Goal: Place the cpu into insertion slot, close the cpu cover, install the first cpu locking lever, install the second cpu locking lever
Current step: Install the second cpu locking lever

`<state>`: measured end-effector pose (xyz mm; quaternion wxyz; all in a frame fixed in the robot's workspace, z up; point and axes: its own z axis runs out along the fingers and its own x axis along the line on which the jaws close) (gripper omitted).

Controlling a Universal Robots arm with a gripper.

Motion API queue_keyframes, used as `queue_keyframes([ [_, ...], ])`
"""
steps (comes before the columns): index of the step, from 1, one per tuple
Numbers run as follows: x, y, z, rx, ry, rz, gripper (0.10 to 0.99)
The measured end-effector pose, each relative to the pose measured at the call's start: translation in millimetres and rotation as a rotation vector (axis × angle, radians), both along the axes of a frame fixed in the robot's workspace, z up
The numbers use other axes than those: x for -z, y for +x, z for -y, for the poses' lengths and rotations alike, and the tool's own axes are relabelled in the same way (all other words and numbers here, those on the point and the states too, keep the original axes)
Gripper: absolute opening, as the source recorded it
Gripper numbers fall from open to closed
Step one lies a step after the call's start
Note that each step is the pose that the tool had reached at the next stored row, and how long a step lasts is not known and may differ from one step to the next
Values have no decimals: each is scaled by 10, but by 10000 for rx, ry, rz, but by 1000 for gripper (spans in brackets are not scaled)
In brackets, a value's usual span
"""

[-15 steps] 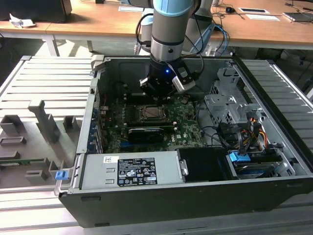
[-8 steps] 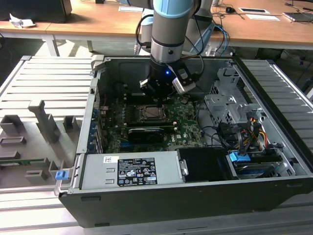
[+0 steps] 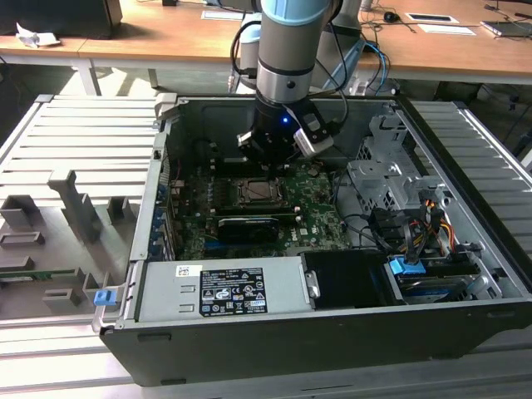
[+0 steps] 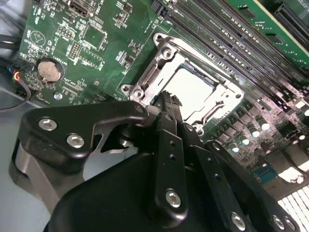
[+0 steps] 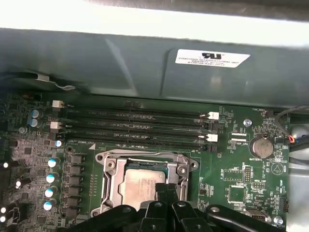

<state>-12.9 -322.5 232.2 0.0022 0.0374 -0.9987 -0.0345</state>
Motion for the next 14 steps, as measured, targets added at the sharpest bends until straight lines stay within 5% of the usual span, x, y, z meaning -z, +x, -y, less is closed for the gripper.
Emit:
queue_keyframes([
  [14,-19,-1,17,1,-3,-1,106],
])
